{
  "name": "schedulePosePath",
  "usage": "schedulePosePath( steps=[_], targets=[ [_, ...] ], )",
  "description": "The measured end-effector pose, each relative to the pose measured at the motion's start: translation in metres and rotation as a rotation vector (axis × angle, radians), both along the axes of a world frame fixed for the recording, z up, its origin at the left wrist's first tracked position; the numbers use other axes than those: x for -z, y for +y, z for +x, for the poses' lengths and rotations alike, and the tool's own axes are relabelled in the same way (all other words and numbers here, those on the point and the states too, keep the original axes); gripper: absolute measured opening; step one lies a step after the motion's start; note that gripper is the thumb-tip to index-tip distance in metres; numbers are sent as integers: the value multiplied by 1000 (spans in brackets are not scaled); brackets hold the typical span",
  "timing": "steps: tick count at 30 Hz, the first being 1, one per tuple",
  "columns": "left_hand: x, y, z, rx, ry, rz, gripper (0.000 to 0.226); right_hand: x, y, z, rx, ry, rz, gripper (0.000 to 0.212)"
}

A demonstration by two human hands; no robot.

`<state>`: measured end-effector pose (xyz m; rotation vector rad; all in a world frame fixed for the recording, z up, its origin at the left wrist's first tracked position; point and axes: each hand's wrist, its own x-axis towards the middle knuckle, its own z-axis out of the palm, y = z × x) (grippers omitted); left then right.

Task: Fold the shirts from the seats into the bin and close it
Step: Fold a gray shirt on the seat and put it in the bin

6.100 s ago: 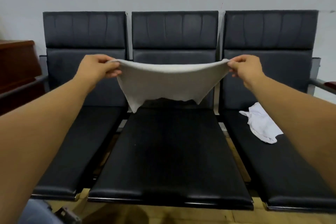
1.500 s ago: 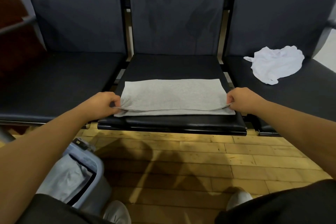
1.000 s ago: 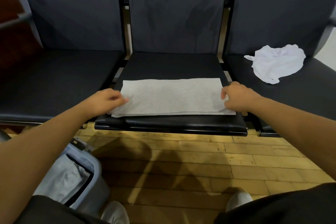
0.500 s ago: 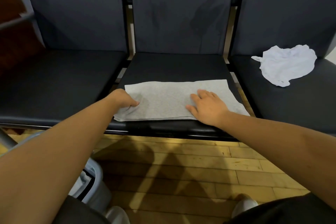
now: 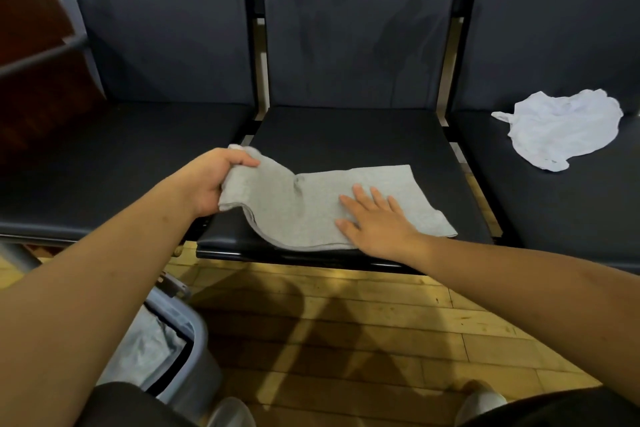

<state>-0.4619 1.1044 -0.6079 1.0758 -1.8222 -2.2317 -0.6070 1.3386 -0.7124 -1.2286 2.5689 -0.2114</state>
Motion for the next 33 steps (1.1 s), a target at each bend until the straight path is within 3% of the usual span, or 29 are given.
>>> schedulePosePath(
  steps=[5,8,11,13,15,19,25,27,30,33],
  targets=[
    [-16,38,-30,30,35,-66,35,-21,-25,26,41,-333,-234,52],
    [-15,67,-53,178,67,-204,23,-32,-25,25,369,-811,-596,42],
    [-8,90,-70,374,16,-303,38,-38,-11,3,641,-1205,-934,61],
    [-5,99,-73,477,-33,-289,40,-44,6,-13,698,-1295,-958,67],
    [-3,101,-70,506,-67,-296,33,-44,18,-21,709,-1217,-852,58],
    [10,86,-62,399,-113,-432,24,-37,13,-18,636,-845,-639,29],
    [38,46,-48,136,-242,-702,16,-61,5,-24,522,-480,-708,17],
    [44,40,-44,92,-310,-677,24,-59,8,-32,579,-442,-672,15],
    [48,43,-41,69,-351,-568,57,-45,18,-32,618,-353,-406,6],
    [48,45,-43,85,-354,-571,62,-41,23,-25,604,-218,-194,18]
  ],
)
